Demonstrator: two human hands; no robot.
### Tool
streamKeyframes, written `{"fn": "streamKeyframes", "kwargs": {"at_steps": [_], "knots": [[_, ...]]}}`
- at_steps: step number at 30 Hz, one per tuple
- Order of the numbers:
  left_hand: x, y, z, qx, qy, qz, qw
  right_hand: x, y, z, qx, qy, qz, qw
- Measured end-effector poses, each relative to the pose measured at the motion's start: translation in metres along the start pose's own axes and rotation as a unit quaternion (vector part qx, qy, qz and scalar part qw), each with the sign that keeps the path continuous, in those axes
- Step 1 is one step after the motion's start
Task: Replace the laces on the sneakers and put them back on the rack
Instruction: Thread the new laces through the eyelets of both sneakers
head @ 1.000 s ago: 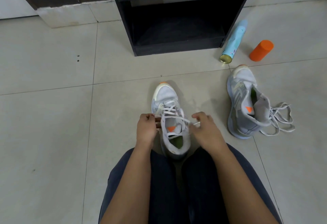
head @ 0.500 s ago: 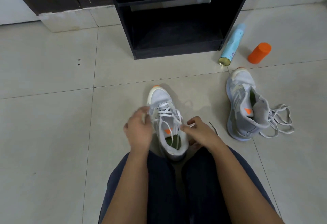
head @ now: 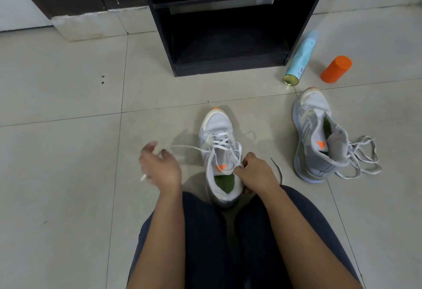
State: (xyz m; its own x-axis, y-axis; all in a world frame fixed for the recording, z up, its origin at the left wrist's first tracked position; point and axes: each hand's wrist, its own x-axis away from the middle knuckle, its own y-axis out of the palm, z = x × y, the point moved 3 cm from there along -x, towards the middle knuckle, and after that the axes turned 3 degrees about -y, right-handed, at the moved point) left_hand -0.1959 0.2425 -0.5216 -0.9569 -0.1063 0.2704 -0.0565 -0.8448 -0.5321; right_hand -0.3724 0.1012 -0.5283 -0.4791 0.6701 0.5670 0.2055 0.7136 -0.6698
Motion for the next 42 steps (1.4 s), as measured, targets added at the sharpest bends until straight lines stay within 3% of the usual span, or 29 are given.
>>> {"fn": "streamKeyframes", "kwargs": {"at_steps": [2, 4, 6, 8, 11, 13, 15, 17, 19, 20, 22, 25, 27, 30, 33, 35, 36, 39, 42], "knots": [[0.019, 0.012, 0.012, -0.162, 0.194, -0.070, 0.965, 0.000, -0.001, 0.000, 0.008, -0.005, 0.015, 1.000], [0.034, 0.026, 0.015, -0.221, 0.264, -0.185, 0.920, -0.001, 0.000, 0.001, 0.012, -0.002, 0.020, 1.000], [0.038, 0.032, 0.013, -0.251, 0.260, -0.245, 0.900, -0.002, 0.001, 0.001, 0.025, -0.004, 0.018, 1.000], [0.034, 0.029, 0.012, -0.245, 0.243, -0.220, 0.913, -0.002, 0.000, 0.000, 0.028, -0.002, 0.016, 0.999], [0.010, 0.006, 0.011, -0.075, 0.106, -0.056, 0.990, -0.003, -0.001, 0.001, 0.015, 0.006, 0.014, 1.000], [-0.003, -0.009, 0.006, -0.049, 0.052, 0.034, 0.997, -0.003, 0.000, 0.002, 0.014, 0.007, 0.010, 1.000], [0.000, -0.007, 0.009, -0.168, 0.139, -0.012, 0.976, -0.002, -0.001, 0.001, 0.016, 0.001, 0.012, 1.000], [0.018, 0.012, 0.014, -0.243, 0.258, -0.136, 0.925, -0.001, -0.001, 0.000, 0.015, -0.005, 0.019, 1.000], [0.035, 0.029, 0.015, -0.278, 0.305, -0.226, 0.882, 0.000, -0.001, -0.001, 0.013, -0.005, 0.025, 1.000], [0.039, 0.033, 0.015, -0.282, 0.305, -0.241, 0.877, 0.000, -0.001, 0.000, 0.014, -0.002, 0.026, 1.000], [0.035, 0.033, 0.016, -0.281, 0.290, -0.223, 0.887, -0.001, -0.001, 0.001, 0.016, 0.003, 0.025, 1.000], [0.016, 0.021, 0.012, -0.295, 0.273, -0.121, 0.908, -0.002, -0.001, 0.001, 0.007, 0.012, 0.021, 1.000], [0.014, 0.016, 0.011, -0.308, 0.260, -0.093, 0.910, -0.002, 0.000, 0.001, 0.004, 0.014, 0.021, 1.000], [0.028, 0.018, 0.015, -0.295, 0.251, -0.091, 0.917, -0.001, -0.001, 0.003, -0.008, 0.024, 0.023, 0.999], [0.039, 0.021, 0.004, -0.163, 0.104, -0.198, 0.961, 0.002, -0.004, 0.003, -0.096, 0.026, 0.021, 0.995], [0.048, 0.028, -0.004, -0.063, -0.019, -0.313, 0.948, 0.004, -0.007, -0.001, -0.247, 0.037, 0.010, 0.968], [0.053, 0.031, -0.005, -0.017, -0.064, -0.340, 0.938, 0.006, -0.008, -0.004, -0.347, 0.057, 0.000, 0.936], [0.060, 0.039, 0.001, 0.127, -0.171, -0.351, 0.912, 0.009, -0.006, -0.012, -0.570, 0.143, -0.023, 0.809], [0.062, 0.043, 0.005, 0.201, -0.214, -0.353, 0.888, 0.007, -0.002, -0.017, -0.636, 0.180, -0.024, 0.750]]}}
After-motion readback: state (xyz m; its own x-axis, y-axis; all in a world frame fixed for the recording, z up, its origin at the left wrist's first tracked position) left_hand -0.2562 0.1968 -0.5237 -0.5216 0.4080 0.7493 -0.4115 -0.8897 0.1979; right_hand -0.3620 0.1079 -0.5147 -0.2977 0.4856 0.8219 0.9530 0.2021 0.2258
